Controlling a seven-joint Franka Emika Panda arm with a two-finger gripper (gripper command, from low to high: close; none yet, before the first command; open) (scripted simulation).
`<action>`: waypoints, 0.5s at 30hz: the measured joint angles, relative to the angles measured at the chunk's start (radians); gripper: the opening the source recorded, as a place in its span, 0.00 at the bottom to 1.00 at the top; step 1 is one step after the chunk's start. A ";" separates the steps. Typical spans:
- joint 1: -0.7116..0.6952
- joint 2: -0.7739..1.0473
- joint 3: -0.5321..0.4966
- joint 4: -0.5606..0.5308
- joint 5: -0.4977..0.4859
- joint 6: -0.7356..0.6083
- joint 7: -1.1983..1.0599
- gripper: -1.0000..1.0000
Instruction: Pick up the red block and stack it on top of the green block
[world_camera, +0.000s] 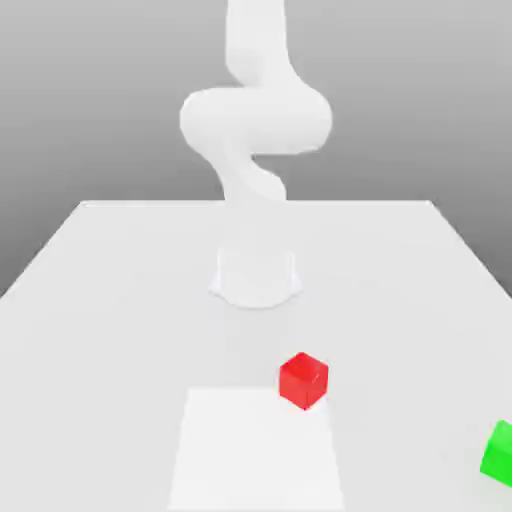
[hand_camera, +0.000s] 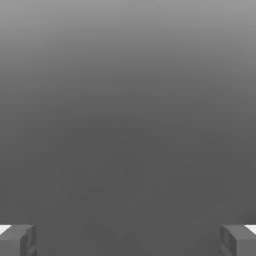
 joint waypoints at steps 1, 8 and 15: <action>0.013 0.028 -0.006 -0.033 0.002 0.024 -0.030 0.50; 0.113 0.222 -0.047 -0.261 0.001 0.188 -0.229 0.50; 0.213 0.441 -0.068 -0.513 -0.021 0.370 -0.442 0.50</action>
